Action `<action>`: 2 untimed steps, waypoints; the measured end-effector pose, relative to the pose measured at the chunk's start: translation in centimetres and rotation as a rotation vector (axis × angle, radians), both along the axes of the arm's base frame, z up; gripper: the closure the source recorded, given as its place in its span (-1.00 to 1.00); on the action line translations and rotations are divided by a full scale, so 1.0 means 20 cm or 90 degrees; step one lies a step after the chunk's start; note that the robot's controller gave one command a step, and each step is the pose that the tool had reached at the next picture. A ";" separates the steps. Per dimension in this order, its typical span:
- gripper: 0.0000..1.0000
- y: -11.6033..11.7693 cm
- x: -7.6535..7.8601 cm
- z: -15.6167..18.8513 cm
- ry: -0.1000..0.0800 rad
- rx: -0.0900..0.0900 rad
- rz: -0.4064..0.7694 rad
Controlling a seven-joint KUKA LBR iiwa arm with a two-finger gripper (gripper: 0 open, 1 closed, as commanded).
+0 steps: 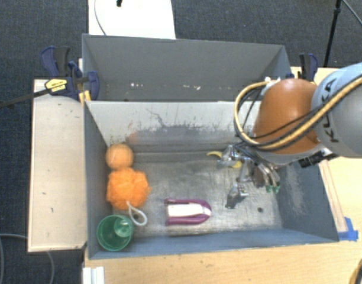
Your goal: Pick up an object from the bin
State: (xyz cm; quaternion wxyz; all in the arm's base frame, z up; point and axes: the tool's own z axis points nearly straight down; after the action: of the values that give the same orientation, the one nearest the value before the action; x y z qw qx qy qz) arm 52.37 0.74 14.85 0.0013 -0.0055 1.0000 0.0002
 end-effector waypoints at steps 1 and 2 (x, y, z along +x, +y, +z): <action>-1.00 0.28 -0.07 -0.06 0.000 0.000 0.086; -1.00 0.47 -0.09 -0.14 0.003 0.000 0.001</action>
Offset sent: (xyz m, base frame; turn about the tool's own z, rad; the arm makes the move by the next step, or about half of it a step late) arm -0.0203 0.1037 -0.0334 0.0279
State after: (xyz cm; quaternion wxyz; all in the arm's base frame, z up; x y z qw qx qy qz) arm 50.49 10.07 12.07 -0.0008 -0.0067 1.0000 0.0002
